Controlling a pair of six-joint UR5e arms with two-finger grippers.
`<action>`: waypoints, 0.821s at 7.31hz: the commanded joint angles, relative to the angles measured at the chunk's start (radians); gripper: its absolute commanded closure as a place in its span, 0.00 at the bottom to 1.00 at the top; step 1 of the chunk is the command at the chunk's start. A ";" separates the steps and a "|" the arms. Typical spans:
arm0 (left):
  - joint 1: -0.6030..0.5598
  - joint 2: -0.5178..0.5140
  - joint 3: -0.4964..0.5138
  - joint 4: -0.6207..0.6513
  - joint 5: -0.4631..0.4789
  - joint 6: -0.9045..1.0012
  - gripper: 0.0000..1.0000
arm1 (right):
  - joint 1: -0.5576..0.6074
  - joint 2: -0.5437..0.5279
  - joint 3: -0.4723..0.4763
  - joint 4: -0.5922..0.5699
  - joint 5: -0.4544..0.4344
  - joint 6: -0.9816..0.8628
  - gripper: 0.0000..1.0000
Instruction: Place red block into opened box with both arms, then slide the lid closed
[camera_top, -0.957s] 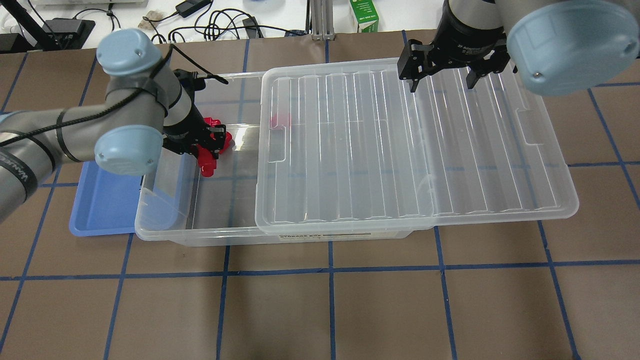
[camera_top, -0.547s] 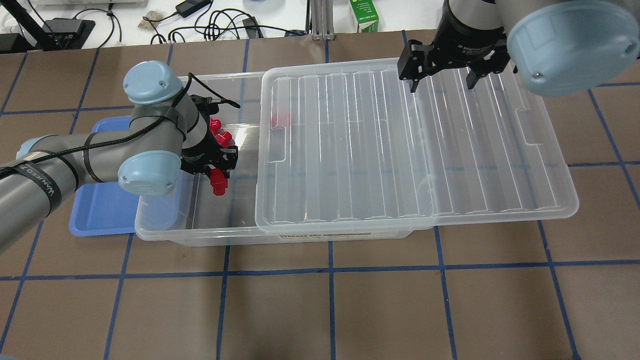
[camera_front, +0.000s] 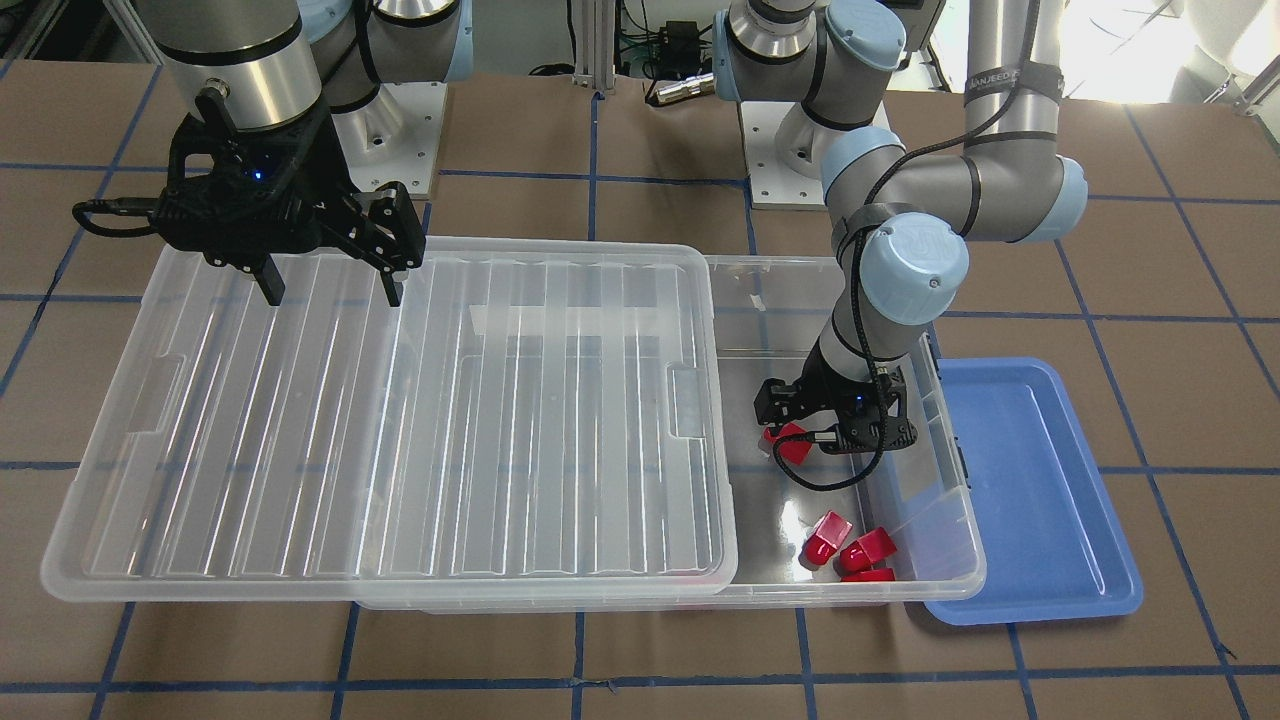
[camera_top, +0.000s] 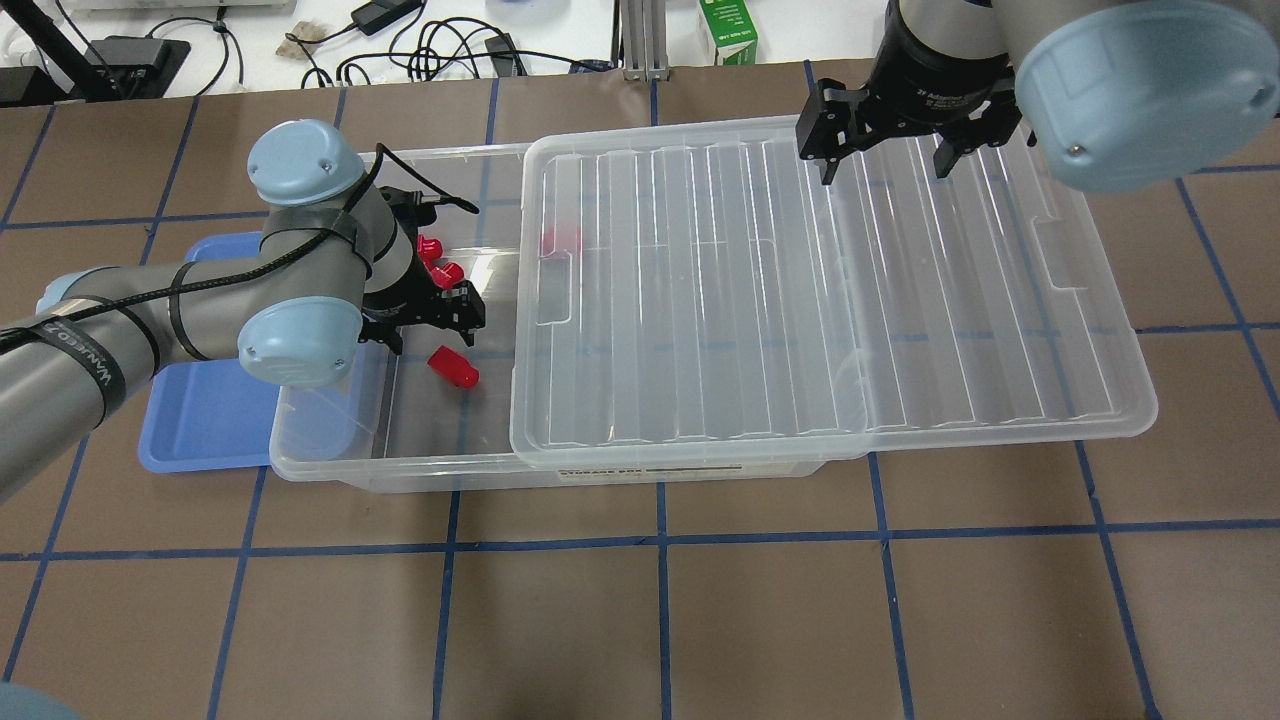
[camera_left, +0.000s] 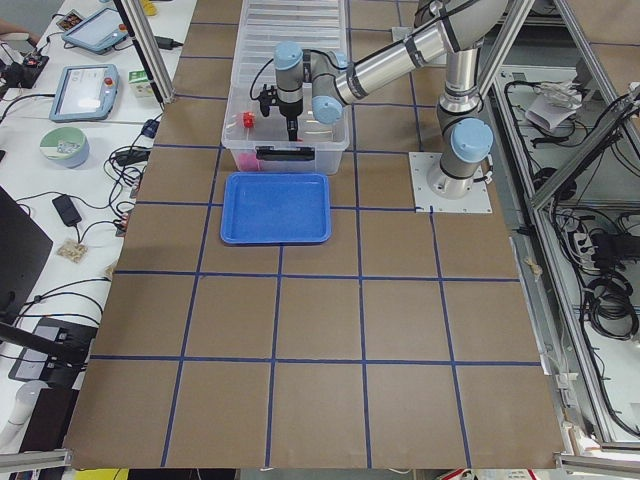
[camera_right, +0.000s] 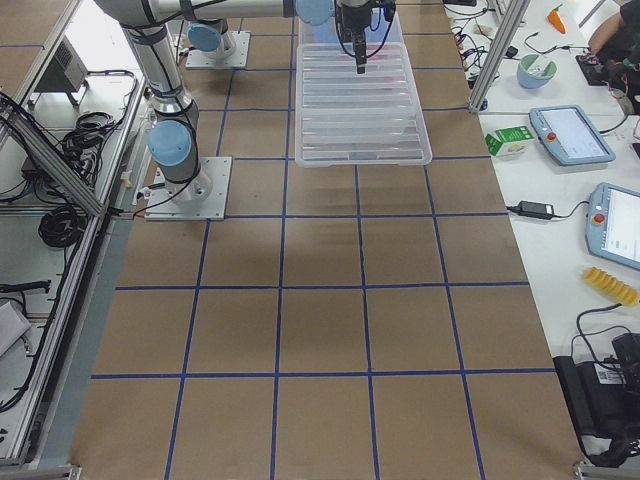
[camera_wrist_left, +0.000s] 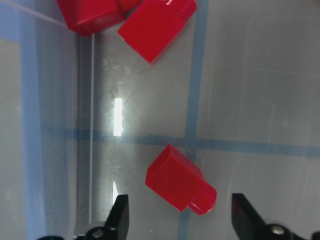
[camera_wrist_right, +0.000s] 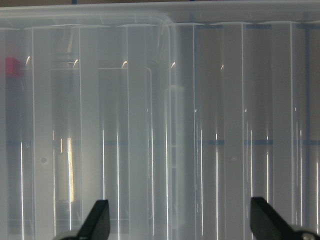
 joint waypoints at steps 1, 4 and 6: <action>-0.006 0.055 0.129 -0.124 0.004 0.000 0.00 | -0.033 0.001 -0.007 -0.001 0.000 -0.055 0.00; -0.005 0.150 0.344 -0.446 0.026 0.000 0.00 | -0.245 -0.011 -0.020 0.040 0.012 -0.283 0.00; 0.000 0.196 0.430 -0.548 0.073 0.003 0.00 | -0.370 -0.006 -0.022 0.051 0.015 -0.457 0.00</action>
